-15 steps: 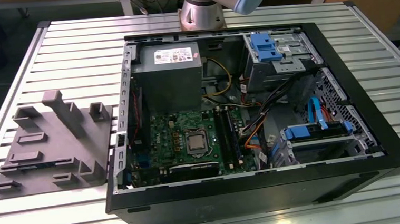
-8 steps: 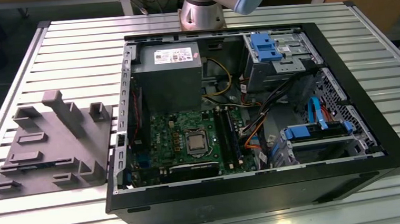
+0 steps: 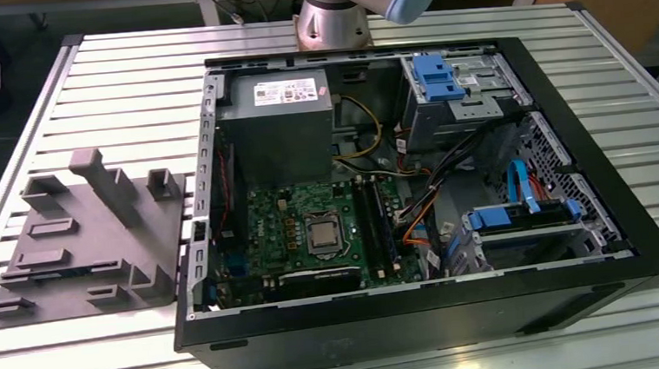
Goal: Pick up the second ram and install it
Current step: 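Pick up the second ram and move it above second insertion slot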
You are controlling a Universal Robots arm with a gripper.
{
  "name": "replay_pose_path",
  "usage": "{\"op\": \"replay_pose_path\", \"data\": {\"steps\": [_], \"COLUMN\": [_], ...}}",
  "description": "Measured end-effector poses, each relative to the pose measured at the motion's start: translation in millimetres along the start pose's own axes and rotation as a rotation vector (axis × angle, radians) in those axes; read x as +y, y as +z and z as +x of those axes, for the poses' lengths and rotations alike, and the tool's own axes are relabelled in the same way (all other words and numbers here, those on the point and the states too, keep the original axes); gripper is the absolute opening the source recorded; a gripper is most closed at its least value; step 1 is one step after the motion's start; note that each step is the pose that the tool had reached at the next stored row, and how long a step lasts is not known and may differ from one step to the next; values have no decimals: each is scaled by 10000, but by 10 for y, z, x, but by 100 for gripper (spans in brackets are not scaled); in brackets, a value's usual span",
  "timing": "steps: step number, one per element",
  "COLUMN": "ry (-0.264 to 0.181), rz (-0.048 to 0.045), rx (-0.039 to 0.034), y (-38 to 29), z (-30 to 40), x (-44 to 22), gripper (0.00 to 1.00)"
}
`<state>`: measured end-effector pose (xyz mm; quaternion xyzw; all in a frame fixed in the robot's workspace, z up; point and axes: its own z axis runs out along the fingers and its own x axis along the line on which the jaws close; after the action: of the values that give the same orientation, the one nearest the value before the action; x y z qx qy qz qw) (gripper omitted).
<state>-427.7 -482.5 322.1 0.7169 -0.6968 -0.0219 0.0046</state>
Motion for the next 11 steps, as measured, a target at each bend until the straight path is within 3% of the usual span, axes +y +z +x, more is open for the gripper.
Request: {"op": "replay_pose_path", "data": {"steps": [11], "ry": [-187], "rz": [-4], "rx": [7], "y": [20], "z": [1], "x": [-1], "gripper": [11]}}
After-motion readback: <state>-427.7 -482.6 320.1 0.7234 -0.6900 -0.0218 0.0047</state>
